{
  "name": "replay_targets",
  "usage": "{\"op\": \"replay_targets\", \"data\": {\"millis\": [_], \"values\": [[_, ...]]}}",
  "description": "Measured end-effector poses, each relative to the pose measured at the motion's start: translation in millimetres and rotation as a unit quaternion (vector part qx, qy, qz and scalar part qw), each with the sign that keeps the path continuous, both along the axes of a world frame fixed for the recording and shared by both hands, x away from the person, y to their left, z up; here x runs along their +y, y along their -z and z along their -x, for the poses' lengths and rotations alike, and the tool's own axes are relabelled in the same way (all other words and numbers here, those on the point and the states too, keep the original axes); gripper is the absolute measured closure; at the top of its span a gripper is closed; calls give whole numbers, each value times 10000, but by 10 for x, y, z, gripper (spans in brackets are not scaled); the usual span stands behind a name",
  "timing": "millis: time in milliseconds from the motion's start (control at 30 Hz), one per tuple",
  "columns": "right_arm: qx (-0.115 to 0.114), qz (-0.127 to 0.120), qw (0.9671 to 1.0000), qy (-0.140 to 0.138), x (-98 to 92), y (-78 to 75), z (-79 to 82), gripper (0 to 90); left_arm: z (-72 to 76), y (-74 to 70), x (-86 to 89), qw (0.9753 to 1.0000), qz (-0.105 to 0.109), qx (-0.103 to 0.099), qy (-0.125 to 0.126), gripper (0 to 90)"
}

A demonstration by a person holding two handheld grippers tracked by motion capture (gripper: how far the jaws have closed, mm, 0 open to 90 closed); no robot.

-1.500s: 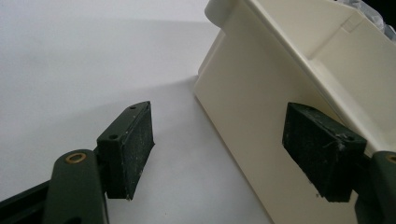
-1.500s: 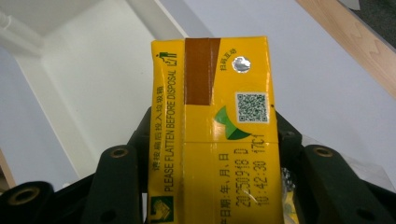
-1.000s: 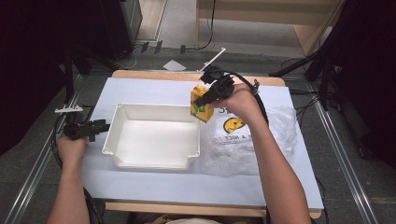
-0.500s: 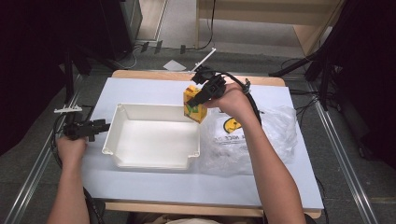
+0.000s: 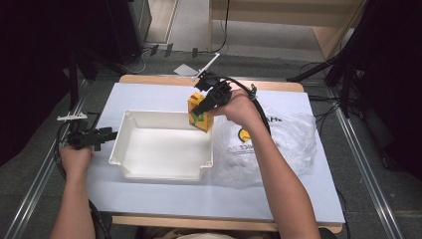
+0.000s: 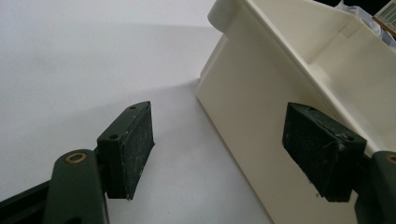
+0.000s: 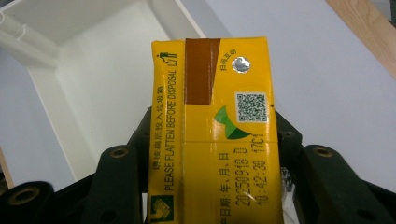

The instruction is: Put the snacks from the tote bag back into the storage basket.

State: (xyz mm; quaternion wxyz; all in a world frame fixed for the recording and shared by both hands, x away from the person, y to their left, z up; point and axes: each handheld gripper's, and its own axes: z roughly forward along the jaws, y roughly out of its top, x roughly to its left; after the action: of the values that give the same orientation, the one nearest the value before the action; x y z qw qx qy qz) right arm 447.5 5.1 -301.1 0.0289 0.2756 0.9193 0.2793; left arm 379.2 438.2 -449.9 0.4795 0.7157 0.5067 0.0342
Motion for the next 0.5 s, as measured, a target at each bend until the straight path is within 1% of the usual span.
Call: {"op": "replay_targets", "data": {"millis": [267, 367, 400, 467, 500], "values": [[43, 5, 9999, -93, 113, 76, -4, 522, 2, -2, 6, 10000, 2, -9, -6, 259], [33, 30, 9998, -178, 157, 119, -6, 522, 2, -3, 7, 10000, 3, -8, -9, 260], [46, 27, 9998, -172, 184, 152, -12, 522, 3, -3, 8, 10000, 8, -8, -10, 259], [50, 41, 9998, -175, 187, 158, -16, 522, 3, -4, 9, 10000, 6, -8, -11, 260], [96, 59, 9998, -151, 204, 189, -19, 522, 4, -5, 10, 10000, 10, -10, -10, 259]]}}
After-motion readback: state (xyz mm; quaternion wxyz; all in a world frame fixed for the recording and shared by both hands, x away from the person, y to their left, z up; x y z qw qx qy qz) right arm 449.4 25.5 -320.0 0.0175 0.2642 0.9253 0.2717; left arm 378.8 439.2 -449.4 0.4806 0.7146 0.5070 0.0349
